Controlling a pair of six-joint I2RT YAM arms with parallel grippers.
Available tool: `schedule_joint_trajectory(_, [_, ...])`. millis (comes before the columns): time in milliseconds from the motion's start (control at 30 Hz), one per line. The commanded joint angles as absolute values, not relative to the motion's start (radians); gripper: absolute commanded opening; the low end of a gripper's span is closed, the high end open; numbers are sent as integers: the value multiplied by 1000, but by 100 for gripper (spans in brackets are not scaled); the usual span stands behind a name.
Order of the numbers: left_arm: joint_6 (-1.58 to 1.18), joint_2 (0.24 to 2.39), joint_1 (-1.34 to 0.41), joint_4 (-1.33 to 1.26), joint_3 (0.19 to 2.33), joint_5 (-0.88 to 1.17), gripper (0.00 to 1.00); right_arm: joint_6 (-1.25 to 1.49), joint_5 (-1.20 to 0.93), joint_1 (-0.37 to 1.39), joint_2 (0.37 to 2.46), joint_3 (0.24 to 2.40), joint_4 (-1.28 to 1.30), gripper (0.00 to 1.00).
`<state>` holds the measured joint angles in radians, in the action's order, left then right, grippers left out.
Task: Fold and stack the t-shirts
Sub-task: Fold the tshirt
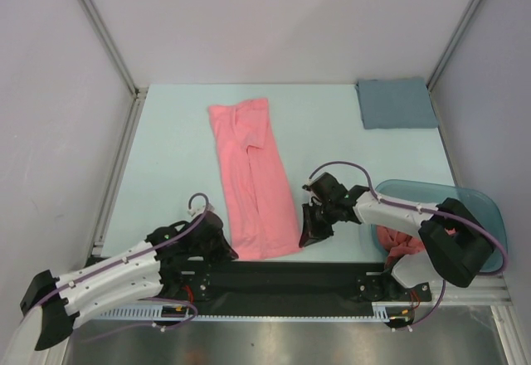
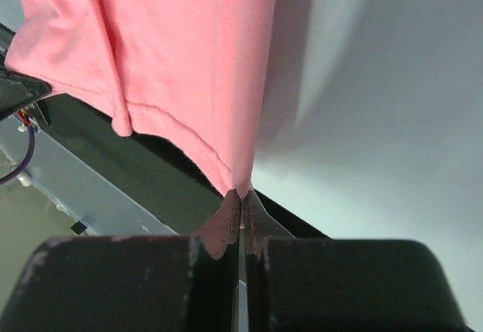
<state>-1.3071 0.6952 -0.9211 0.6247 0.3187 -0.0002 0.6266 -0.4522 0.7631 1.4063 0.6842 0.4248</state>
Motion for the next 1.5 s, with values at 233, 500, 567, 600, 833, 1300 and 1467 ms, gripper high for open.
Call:
schedule_joint_trajectory(233, [-1200,698,-925,753,541,-149,0,575,-420,726,1446,934,555,0])
schedule_joint_trajectory(500, [-981,868,-648,730,710,-57,0,485,-439,609,1640,1250,621,0])
schedule_joint_trajectory(567, [-905,900,-562,704,727,-20,0,473,-463,583,1716,1305,600,0])
schedule_joint_trajectory(600, [-856,957,-487,662,744,36,0,466,-469,575,1745,1366,601,0])
schedule_joint_trajectory(833, [-683,1312,-397,601,962,71,0,423,-499,532,2006,1623,618,0])
schedule_joint_trajectory(1300, [-583,1635,-290,606,1221,78,0,399,-574,448,2247,1902,680,0])
schedule_joint_trajectory(1467, [-572,1666,-259,617,1242,78,0,411,-604,434,2292,1940,670,0])
